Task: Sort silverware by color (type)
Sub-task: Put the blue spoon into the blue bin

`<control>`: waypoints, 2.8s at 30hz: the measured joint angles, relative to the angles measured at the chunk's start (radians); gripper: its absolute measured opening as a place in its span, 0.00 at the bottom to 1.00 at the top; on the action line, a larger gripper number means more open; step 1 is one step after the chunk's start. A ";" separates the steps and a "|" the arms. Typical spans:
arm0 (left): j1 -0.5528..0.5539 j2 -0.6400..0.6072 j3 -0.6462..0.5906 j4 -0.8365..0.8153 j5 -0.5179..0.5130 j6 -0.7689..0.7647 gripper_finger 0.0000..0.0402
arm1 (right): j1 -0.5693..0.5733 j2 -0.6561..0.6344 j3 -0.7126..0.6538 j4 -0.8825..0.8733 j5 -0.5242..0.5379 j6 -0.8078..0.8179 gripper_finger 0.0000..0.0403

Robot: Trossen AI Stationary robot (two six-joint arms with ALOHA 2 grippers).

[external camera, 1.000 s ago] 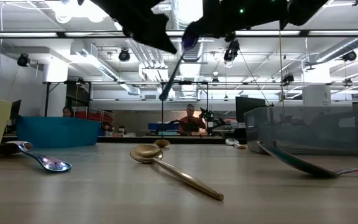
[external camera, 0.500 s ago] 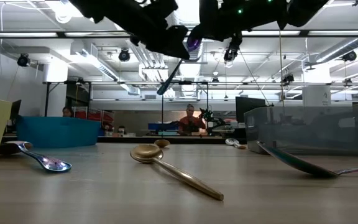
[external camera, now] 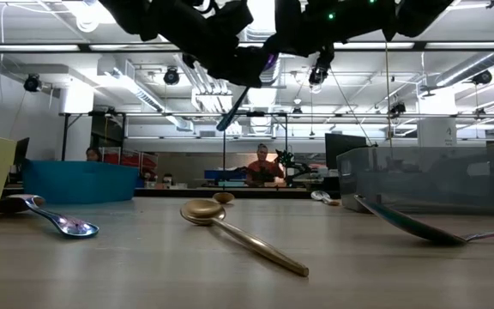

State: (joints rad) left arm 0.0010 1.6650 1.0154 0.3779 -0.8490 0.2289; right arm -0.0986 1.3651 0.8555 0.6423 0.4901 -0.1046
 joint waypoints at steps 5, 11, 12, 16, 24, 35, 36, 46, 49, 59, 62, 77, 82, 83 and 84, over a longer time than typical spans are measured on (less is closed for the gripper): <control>-0.001 -0.002 0.000 0.000 0.005 -0.014 0.05 | 0.000 0.000 0.000 0.003 0.001 0.000 0.03; 0.000 -0.003 0.000 -0.007 0.001 -0.077 0.02 | 0.000 0.000 0.000 -0.001 0.004 -0.004 0.05; 0.000 -0.004 0.000 -0.009 0.002 -0.084 0.01 | 0.000 0.000 0.000 -0.001 0.004 -0.004 0.06; 0.000 -0.013 0.010 -0.075 0.002 -0.143 0.01 | -0.002 0.000 0.000 -0.002 0.001 -0.004 0.14; 0.010 -0.076 0.056 -0.429 0.004 -0.365 0.00 | -0.013 -0.016 0.000 -0.071 0.076 -0.067 0.32; 0.169 -0.302 0.092 -1.065 0.178 -0.700 0.00 | -0.013 -0.144 0.000 -0.310 0.165 -0.070 0.40; 0.202 -0.312 0.105 -1.150 0.225 -0.753 0.00 | -0.013 -0.151 0.000 -0.321 0.165 -0.070 0.40; 0.463 -0.250 0.208 -1.751 0.546 -0.728 0.00 | -0.013 -0.153 0.000 -0.341 0.165 -0.077 0.37; 0.520 -0.220 0.199 -1.815 0.607 -0.660 0.00 | -0.013 -0.153 0.000 -0.345 0.165 -0.086 0.37; 0.666 -0.131 0.145 -1.880 0.680 -0.511 0.00 | -0.013 -0.153 0.000 -0.355 0.166 -0.103 0.37; 0.691 -0.106 0.119 -1.879 0.679 -0.501 0.00 | -0.013 -0.153 0.000 -0.355 0.165 -0.106 0.36; 0.727 0.043 0.109 -1.814 0.705 -0.421 0.00 | -0.013 -0.153 0.000 -0.361 0.166 -0.116 0.37; 0.736 0.076 0.110 -1.792 0.705 -0.403 0.00 | -0.016 -0.153 0.000 -0.369 0.165 -0.118 0.37; 0.737 0.081 0.110 -1.781 0.704 -0.401 0.00 | -0.017 -0.153 0.000 -0.369 0.166 -0.119 0.37; 0.737 0.084 0.110 -1.775 0.705 -0.397 0.00 | -0.018 -0.153 0.000 -0.369 0.165 -0.120 0.37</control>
State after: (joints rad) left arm 0.7380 1.7490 1.1252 -1.3968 -0.1437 -0.1678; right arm -0.1171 1.2118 0.8555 0.2737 0.6556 -0.2245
